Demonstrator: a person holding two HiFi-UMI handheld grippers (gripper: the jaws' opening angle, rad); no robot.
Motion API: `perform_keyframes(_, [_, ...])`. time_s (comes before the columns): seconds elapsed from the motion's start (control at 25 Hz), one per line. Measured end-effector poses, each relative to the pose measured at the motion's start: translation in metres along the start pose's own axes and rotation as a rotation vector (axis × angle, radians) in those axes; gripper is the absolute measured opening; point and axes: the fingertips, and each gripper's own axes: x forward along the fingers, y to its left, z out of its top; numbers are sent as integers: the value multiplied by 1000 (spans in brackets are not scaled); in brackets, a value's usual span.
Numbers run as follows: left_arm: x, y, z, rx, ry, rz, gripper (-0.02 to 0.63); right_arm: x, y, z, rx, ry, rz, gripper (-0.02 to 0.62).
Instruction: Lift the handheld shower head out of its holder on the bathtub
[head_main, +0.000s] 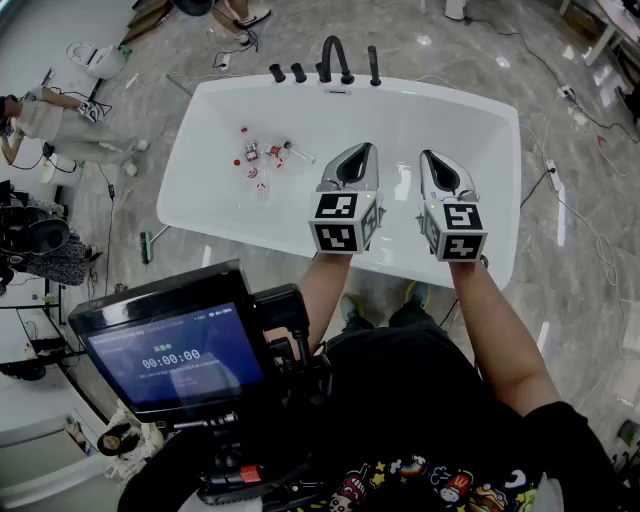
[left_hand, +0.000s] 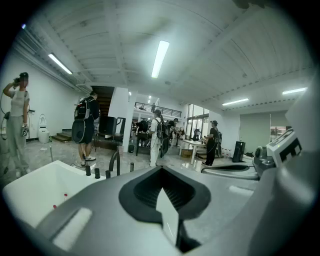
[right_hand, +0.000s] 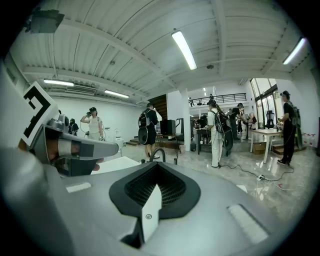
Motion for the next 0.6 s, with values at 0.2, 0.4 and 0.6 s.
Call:
perform_keyframes(0.2, [1, -1, 3, -1, -3, 1, 0, 0, 1, 0, -2, -1, 18, 23])
perform_keyframes(0.4, [1, -6, 9, -6, -7, 0, 0, -5, 0, 5, 4, -5, 17, 23])
perform_keyframes(0.6, [2, -11, 12, -8, -6, 1, 0, -8, -5, 8, 11, -16, 17, 25])
